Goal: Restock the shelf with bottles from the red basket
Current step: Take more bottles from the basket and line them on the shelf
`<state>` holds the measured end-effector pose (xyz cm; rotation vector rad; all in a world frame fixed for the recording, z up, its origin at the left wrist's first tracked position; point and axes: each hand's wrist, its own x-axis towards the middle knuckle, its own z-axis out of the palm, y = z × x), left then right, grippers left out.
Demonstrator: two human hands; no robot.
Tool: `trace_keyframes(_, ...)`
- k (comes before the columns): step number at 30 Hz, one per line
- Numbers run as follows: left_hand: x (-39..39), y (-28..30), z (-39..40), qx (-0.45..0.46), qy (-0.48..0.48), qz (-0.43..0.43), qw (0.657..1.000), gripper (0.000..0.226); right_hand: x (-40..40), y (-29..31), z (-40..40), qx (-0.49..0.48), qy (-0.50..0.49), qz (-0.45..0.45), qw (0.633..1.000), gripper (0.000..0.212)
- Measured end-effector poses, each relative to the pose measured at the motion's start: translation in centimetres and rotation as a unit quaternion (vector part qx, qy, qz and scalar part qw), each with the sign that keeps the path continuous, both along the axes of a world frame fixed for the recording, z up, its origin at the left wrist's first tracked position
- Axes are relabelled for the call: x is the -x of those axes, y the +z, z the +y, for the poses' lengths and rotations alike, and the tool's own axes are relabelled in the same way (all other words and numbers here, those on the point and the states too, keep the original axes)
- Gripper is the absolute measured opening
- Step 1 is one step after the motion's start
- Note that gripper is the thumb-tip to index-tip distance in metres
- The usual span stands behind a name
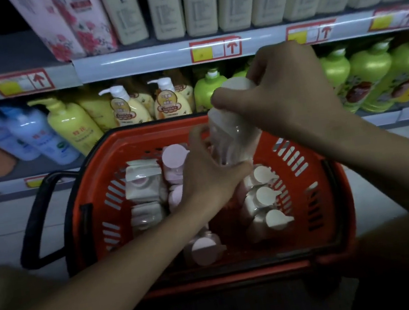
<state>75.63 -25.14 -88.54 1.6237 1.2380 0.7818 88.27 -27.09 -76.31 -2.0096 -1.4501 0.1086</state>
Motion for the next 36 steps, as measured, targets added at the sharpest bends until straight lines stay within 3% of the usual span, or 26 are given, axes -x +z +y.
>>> trace_keyframes(3,0.0,2.0,0.4,0.02,0.017,-0.062,0.998,0.083,0.2,1.7,-0.5,-0.029,0.01,0.005,1.0,0.064)
trace_keyframes(5,0.5,3.8,1.3,0.072,-0.009,-0.121,0.99,0.082,-0.3,3.2,-0.9,-0.069,0.027,0.086,0.994,0.055)
trace_keyframes(9,2.1,7.5,3.1,0.239,-0.087,-0.299,0.92,0.063,-1.8,3.3,-1.9,-0.149,0.05,0.27,0.95,0.03)
trace_keyframes(12,3.2,9.4,3.9,0.338,-0.128,-0.434,0.826,0.083,-1.6,1.3,-1.7,-0.035,0.074,0.414,0.907,0.044)
trace_keyframes(14,3.5,10.7,4.0,0.371,-0.159,-0.495,0.769,0.073,-0.6,0.1,-1.6,0.07,0.132,0.514,0.845,0.049)
trace_keyframes(16,3.6,11.4,4.0,0.381,-0.143,-0.514,0.755,0.062,0.8,-0.3,-2.0,0.091,0.171,0.583,0.789,0.042)
trace_keyframes(20,3.8,11.6,4.0,0.375,-0.132,-0.483,0.78,0.08,1.8,-0.7,-2.4,0.045,0.173,0.603,0.778,0.036)
trace_keyframes(25,4.1,11.5,3.7,0.349,-0.134,-0.436,0.818,0.076,2.5,-1.5,-2.5,0.039,0.151,0.622,0.768,0.032)
trace_keyframes(27,4.2,11.5,4.0,0.317,-0.138,-0.413,0.842,0.074,2.7,-1.7,-2.5,0.026,0.156,0.626,0.763,0.034)
trace_keyframes(29,4.5,11.5,4.5,0.256,-0.134,-0.353,0.89,0.071,2.8,-2.0,-2.4,0.002,0.165,0.632,0.757,0.042)
trace_keyframes(31,4.9,11.5,5.0,0.194,-0.128,-0.28,0.931,0.074,2.7,-2.3,-2.1,-0.021,0.17,0.618,0.768,0.052)
trace_keyframes(36,6.8,12.4,5.5,0.142,-0.133,-0.232,0.953,0.066,2.3,-1.4,-1.1,-0.003,0.184,0.572,0.799,0.055)
